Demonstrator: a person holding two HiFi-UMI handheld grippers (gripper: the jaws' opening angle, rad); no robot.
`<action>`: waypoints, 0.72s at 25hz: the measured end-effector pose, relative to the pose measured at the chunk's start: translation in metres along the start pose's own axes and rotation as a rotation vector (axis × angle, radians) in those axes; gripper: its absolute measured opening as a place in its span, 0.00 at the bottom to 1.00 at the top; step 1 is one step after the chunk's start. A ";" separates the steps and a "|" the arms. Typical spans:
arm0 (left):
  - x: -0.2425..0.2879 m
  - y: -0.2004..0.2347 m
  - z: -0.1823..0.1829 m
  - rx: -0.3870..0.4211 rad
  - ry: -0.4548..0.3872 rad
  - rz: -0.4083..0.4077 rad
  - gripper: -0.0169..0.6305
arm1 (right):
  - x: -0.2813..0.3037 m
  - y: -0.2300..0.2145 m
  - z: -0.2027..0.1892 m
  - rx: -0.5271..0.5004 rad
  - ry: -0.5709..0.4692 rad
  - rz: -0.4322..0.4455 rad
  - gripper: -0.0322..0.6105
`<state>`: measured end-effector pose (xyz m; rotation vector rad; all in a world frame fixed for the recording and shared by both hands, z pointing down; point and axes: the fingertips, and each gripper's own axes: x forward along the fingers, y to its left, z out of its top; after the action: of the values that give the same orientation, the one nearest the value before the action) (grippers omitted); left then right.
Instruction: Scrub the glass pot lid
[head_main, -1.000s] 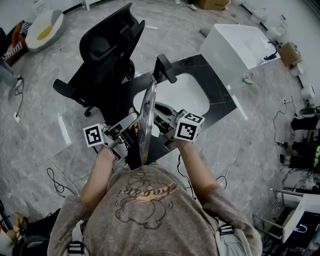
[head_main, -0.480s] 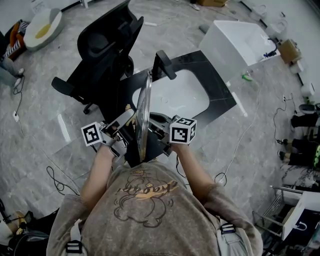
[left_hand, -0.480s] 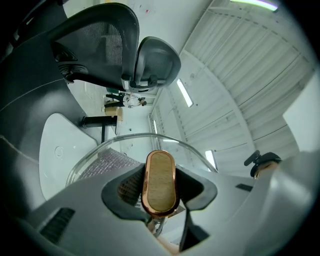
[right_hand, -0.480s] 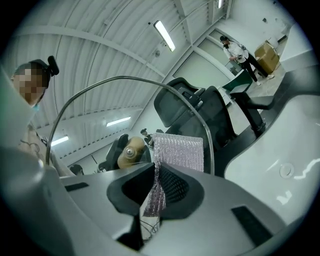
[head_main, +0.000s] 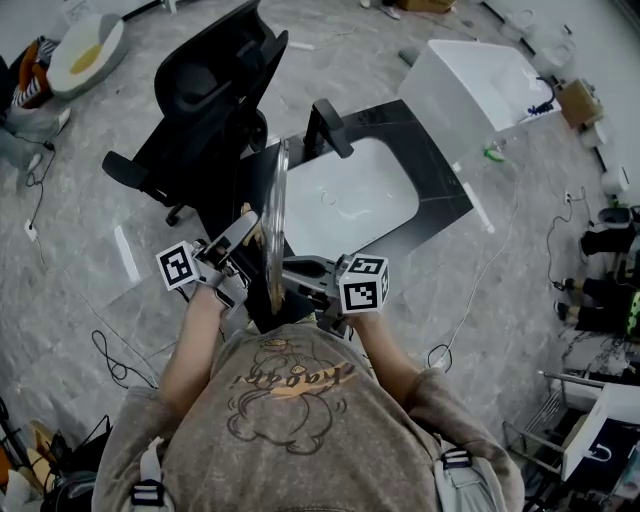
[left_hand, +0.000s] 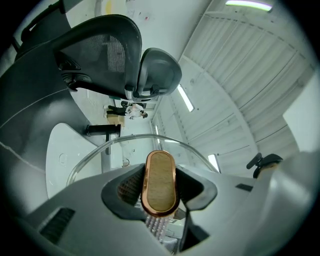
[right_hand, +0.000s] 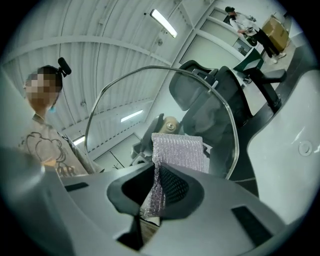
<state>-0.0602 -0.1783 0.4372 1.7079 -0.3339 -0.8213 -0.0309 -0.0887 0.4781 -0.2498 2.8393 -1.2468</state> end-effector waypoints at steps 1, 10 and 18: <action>-0.001 0.001 0.001 0.004 -0.003 0.007 0.30 | 0.001 0.005 -0.002 0.001 0.004 0.015 0.13; -0.009 0.015 0.009 0.001 -0.037 0.043 0.30 | -0.001 0.041 0.009 0.020 0.008 0.104 0.13; -0.015 0.021 -0.002 -0.016 -0.020 0.056 0.30 | -0.006 0.061 0.043 0.014 -0.092 0.149 0.13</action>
<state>-0.0653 -0.1744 0.4622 1.6687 -0.3857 -0.7984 -0.0293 -0.0786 0.4044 -0.0907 2.7146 -1.1929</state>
